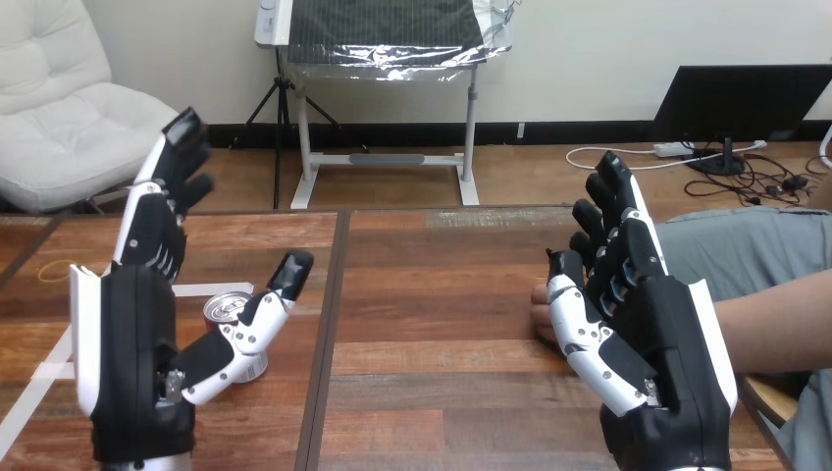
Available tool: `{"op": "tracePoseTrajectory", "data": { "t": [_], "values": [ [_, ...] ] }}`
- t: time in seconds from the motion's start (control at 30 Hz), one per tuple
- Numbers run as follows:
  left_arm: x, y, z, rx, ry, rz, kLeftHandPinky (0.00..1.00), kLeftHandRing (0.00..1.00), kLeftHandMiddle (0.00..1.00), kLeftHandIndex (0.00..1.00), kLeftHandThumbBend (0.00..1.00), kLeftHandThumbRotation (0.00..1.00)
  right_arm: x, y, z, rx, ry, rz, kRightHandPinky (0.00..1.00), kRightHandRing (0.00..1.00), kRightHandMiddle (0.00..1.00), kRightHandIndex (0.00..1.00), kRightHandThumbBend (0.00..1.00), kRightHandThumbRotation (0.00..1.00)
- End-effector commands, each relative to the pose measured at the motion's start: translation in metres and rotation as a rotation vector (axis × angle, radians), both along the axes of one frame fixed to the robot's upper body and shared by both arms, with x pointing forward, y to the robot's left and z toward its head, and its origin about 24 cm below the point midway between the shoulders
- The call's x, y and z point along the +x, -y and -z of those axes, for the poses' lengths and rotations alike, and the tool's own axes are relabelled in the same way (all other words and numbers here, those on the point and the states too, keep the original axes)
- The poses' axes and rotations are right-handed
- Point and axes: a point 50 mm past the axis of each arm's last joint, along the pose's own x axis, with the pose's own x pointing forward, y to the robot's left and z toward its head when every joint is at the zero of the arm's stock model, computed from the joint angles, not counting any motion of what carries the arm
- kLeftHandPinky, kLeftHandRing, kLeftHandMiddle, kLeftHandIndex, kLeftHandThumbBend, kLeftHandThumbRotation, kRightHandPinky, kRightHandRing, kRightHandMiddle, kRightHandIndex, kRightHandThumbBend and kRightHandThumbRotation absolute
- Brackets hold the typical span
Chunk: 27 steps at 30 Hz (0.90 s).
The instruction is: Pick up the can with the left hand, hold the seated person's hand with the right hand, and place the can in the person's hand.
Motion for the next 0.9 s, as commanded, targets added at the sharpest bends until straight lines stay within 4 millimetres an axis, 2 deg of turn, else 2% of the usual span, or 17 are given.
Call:
{"op": "tracePoseTrajectory", "data": {
  "t": [0.0, 0.4, 0.87],
  "values": [
    [0.008, -0.001, -0.010, 0.023, 0.018, -0.004, 0.94, 0.95, 0.93, 0.91, 0.70, 0.18, 0.006, -0.002, -0.018, 0.043, 0.096, 0.012, 1.00, 1.00, 1.00, 1.00, 0.00, 0.00],
    [0.009, -0.003, -0.004, 0.012, -0.047, -0.005, 0.95, 0.94, 0.93, 0.91, 0.77, 0.23, 0.006, -0.002, -0.018, 0.045, 0.091, 0.021, 1.00, 1.00, 1.00, 1.00, 0.00, 0.00],
    [0.006, 0.008, -0.004, -0.045, 0.000, 0.072, 0.88, 0.90, 0.90, 0.88, 0.75, 0.23, 0.007, -0.001, -0.021, 0.049, 0.096, 0.034, 1.00, 1.00, 1.00, 1.00, 0.00, 0.00]
  ]
}}
